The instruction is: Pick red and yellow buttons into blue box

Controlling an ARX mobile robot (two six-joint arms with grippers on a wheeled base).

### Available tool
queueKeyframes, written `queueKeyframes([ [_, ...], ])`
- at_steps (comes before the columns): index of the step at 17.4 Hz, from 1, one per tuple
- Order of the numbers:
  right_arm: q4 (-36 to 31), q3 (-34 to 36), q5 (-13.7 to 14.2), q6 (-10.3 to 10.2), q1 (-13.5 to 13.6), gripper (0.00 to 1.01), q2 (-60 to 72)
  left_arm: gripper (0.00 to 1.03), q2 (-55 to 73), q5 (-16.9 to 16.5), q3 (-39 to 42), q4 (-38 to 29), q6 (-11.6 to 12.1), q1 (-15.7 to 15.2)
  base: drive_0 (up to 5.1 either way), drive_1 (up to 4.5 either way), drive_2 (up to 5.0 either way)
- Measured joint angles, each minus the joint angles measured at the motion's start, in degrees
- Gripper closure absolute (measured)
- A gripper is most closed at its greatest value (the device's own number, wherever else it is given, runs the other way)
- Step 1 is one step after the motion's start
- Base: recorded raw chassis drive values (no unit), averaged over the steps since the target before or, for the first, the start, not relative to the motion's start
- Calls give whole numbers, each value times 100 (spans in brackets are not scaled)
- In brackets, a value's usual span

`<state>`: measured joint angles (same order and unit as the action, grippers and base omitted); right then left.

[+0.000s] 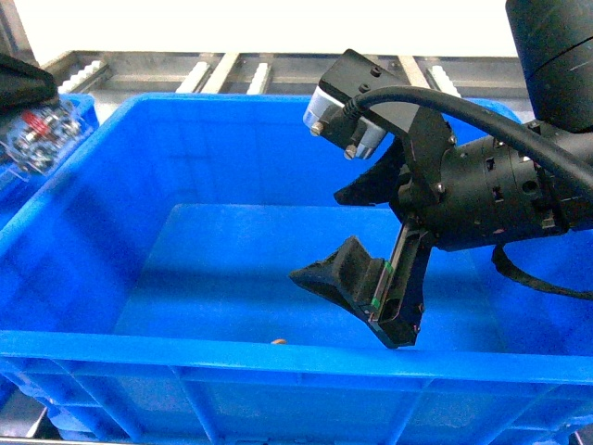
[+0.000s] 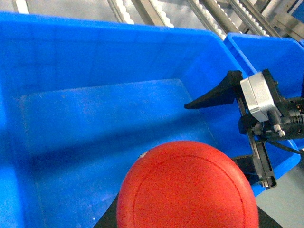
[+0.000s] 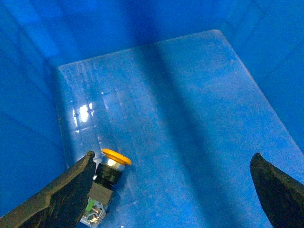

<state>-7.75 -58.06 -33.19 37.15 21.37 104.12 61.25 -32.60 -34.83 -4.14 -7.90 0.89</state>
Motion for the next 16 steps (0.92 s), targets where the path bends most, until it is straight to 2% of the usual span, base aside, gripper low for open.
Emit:
queueKeyframes([
  [1,0,0,-2,0,0,3,0,80,138,-66,2,109,-205,85,0,0,0],
  [4,0,0,0,2,-2,3,0,80,485,-442,44,-203,-901,306,0,0,0],
  [5,0,0,0,2,0,3,0,80,610,-282,44,-155,-997,439,0,0,0],
  [8,0,0,0,2,0,3,0,80,1080,376,79,-435,-931,765,0,0,0],
  [10,0,0,-2,0,-2,3,0,80,1480,767,76,-608,-809,772,0,0,0],
  [15,0,0,-2,0,0,3,0,80,2079,811,-20,-813,-885,761,0,0,0],
  [16,0,0,-2,2,0,3,0,74,2076,820,-20,-837,-922,761,0,0,0],
])
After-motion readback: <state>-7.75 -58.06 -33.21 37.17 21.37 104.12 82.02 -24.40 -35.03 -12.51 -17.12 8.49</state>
